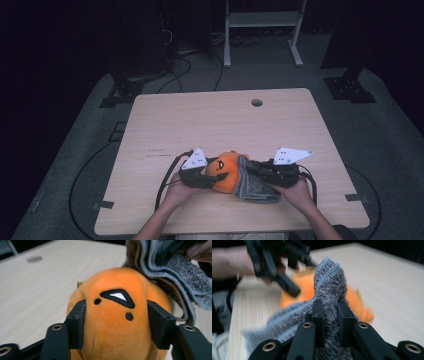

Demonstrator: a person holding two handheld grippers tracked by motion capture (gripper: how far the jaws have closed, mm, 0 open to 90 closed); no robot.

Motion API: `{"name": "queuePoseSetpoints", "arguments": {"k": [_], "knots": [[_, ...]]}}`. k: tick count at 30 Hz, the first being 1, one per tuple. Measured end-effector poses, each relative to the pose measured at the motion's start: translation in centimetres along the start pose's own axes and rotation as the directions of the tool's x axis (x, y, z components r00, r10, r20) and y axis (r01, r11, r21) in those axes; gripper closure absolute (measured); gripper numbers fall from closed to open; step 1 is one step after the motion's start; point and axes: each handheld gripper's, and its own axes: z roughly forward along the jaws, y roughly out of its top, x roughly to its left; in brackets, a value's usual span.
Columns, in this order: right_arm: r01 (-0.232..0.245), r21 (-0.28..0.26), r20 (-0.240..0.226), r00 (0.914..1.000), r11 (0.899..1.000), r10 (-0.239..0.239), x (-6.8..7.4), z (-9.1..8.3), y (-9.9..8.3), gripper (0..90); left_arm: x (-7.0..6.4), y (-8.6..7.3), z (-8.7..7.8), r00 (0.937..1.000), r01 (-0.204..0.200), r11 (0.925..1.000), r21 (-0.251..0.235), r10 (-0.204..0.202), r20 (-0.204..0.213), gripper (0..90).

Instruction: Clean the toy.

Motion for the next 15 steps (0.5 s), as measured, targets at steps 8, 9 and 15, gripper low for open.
{"name": "queuePoseSetpoints", "arguments": {"k": [8, 9, 15], "knots": [[-0.013, 0.009, -0.013, 0.9998, 1.000, 0.013, -0.3, 2.3, 0.9, 78.6, -0.4, 0.5, 0.3, 0.9986, 0.030, 0.9996, -0.002, -0.029, 0.043, 18.6], [-0.003, 0.022, -0.030, 0.9995, 1.000, 0.004, -0.1, 2.5, 0.8, 78.6, 0.0, 0.4, -0.1, 0.9963, 0.069, 0.9974, -0.018, -0.068, 0.053, 15.2], [0.043, 0.037, -0.069, 0.9968, 0.998, -0.041, 1.2, 2.1, 0.2, 78.6, 1.7, -1.0, 1.1, 0.9522, 0.246, 0.9624, 0.115, -0.262, 0.157, 6.7]]}}
